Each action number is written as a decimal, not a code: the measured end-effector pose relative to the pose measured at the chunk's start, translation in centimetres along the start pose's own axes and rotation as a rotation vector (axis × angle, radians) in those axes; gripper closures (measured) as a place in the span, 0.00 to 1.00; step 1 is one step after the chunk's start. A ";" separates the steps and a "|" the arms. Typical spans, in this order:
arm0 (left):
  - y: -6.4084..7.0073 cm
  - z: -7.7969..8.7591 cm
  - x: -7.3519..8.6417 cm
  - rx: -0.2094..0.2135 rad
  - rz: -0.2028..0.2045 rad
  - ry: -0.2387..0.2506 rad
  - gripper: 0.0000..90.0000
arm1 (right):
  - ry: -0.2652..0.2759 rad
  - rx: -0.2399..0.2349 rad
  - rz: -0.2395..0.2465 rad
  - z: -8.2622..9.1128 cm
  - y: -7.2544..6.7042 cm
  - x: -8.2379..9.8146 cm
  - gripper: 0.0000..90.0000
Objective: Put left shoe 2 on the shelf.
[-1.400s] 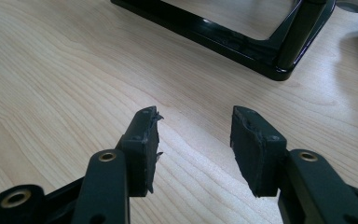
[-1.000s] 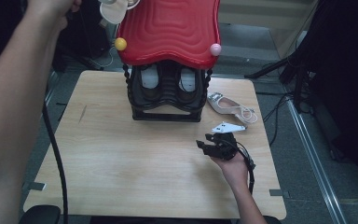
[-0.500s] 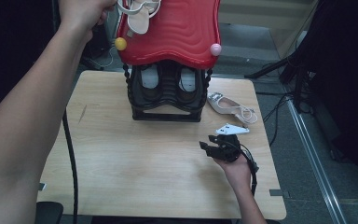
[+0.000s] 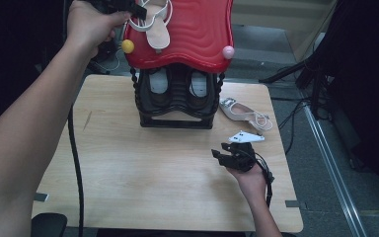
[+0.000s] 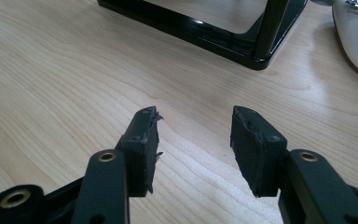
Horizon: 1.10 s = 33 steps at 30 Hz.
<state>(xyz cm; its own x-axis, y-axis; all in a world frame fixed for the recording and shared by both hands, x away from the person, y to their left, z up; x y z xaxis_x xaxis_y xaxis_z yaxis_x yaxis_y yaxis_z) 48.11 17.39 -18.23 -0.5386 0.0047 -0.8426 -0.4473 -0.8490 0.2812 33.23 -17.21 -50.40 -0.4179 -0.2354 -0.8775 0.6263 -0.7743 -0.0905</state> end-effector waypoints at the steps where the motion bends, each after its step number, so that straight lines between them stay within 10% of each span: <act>1: -0.1 0.0 0.0 0.001 0.006 0.001 0.89 | 0.001 0.001 -0.002 0.0 0.0 0.0 0.59; 33: -1.6 3.5 -1.3 -0.004 0.004 0.000 0.63 | 0.004 0.005 -0.013 0.0 0.2 0.0 0.58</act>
<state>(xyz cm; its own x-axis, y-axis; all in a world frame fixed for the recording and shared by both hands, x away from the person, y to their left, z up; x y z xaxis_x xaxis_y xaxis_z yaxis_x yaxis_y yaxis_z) 47.00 20.61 -16.02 -0.5403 0.0007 -0.8415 -0.4424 -0.8509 0.2833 33.36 -17.31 -50.39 -0.4232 -0.2231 -0.8781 0.6178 -0.7800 -0.0995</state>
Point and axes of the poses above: each handheld gripper's, and its own axes: z roughly backward along the jaws, x roughly out of its underside, y roughly to its right, the point moved 3 cm from there along -z, roughly forward along the jaws, and after that the axes turned 12 degrees about y, right-handed, at the moved point
